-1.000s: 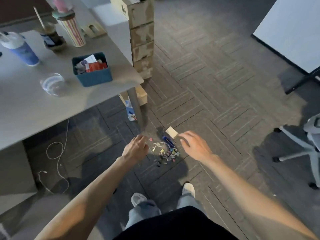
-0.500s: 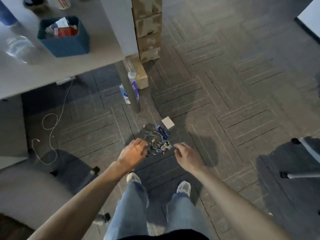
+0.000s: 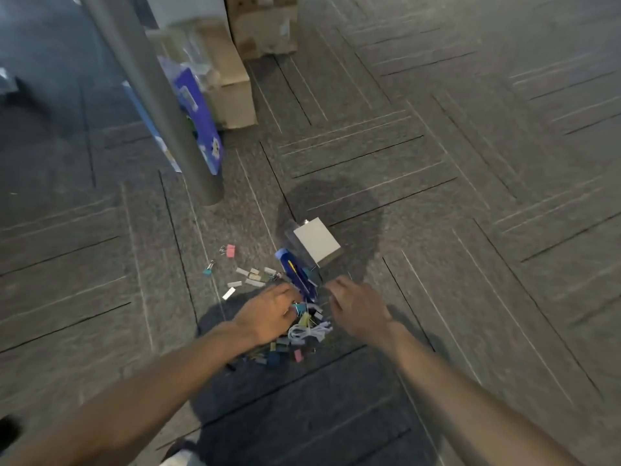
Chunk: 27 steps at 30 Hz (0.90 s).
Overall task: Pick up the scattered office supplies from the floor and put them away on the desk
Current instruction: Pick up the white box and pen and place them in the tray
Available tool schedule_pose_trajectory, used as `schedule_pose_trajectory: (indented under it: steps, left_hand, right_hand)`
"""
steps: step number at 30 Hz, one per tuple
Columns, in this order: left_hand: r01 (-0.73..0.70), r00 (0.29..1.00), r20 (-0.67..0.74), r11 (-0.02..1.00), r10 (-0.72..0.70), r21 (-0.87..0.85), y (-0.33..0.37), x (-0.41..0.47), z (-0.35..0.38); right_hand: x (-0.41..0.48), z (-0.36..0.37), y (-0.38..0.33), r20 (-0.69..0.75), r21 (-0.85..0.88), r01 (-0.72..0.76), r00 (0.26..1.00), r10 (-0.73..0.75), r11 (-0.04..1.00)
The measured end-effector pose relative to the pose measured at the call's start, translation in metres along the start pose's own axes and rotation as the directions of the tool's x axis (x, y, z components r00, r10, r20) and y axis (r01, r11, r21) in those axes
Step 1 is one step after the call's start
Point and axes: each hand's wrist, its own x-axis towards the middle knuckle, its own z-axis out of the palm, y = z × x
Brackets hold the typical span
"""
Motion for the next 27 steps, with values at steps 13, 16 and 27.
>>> schedule_pose_trajectory:
  steps: [13,16,27]
  left_hand:
    - [-0.242,0.966,0.05,0.821,0.254,0.517,-0.101,0.12,0.078]
    - [-0.247,0.964,0.054,0.807,0.26,0.537,-0.1,0.116,0.076]
    - [-0.259,0.931,-0.15,0.892,0.332,0.371,-0.14,0.078,0.064]
  right_hand:
    - [0.146,0.114,0.066,-0.199,0.209,-0.348,0.9,0.388,0.914]
    - [0.158,0.106,0.06,-0.073,0.276,-0.438,0.878,0.473,0.855]
    - [0.18,0.089,0.066,0.09,0.434,-0.517,0.84,0.535,0.738]
